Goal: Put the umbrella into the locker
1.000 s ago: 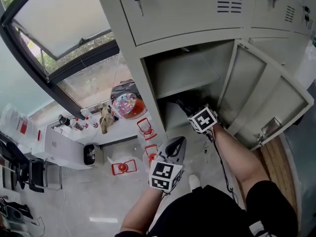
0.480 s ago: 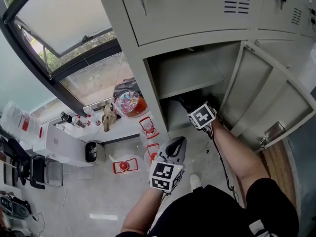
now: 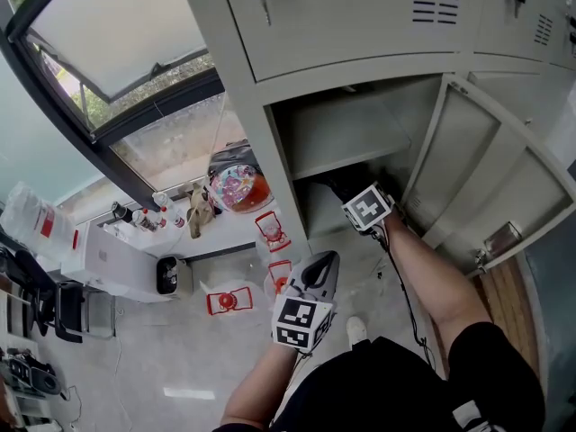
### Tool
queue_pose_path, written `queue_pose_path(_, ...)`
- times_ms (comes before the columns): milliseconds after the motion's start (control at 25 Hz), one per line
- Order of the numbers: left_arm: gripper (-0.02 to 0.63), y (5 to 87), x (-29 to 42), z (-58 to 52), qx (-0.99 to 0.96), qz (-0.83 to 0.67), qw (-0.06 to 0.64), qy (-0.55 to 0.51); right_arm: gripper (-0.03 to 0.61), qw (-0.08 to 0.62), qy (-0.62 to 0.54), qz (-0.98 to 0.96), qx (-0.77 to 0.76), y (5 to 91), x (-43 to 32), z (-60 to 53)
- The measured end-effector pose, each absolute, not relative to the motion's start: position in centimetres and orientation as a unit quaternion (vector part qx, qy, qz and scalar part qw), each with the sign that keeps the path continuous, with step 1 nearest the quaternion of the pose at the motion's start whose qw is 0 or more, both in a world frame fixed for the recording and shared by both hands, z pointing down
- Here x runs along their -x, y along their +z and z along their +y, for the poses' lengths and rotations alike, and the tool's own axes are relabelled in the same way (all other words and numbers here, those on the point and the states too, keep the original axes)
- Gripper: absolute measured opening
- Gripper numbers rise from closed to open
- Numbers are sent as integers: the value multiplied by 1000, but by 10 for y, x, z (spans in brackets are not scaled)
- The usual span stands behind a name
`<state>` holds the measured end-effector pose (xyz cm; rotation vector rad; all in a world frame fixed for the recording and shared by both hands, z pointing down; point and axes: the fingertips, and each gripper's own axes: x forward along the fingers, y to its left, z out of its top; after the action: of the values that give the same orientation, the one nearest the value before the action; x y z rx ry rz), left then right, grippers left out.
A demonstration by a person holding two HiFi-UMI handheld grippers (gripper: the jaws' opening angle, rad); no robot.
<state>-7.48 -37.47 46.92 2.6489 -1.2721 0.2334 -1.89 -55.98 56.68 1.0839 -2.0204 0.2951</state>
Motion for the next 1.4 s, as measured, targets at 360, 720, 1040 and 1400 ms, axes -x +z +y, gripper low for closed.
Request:
queue_pose_path(360, 15, 467, 76, -372, -895, -429, 96, 77, 241, 413, 131, -796, -423, 568, 17, -556)
queue_pose_path(720, 15, 467, 82, -366, -894, -430, 91, 80, 262, 392, 105, -791, -458, 566, 9, -560)
queue_pose_path(1040, 15, 467, 90, -355, -892, -435, 98, 80, 308, 370, 98, -787, -483, 559, 9, -554)
queue_pose_path(1400, 15, 465, 98, -339, -893, -433, 91, 82, 324, 362, 81, -784, -498, 555, 3, -542)
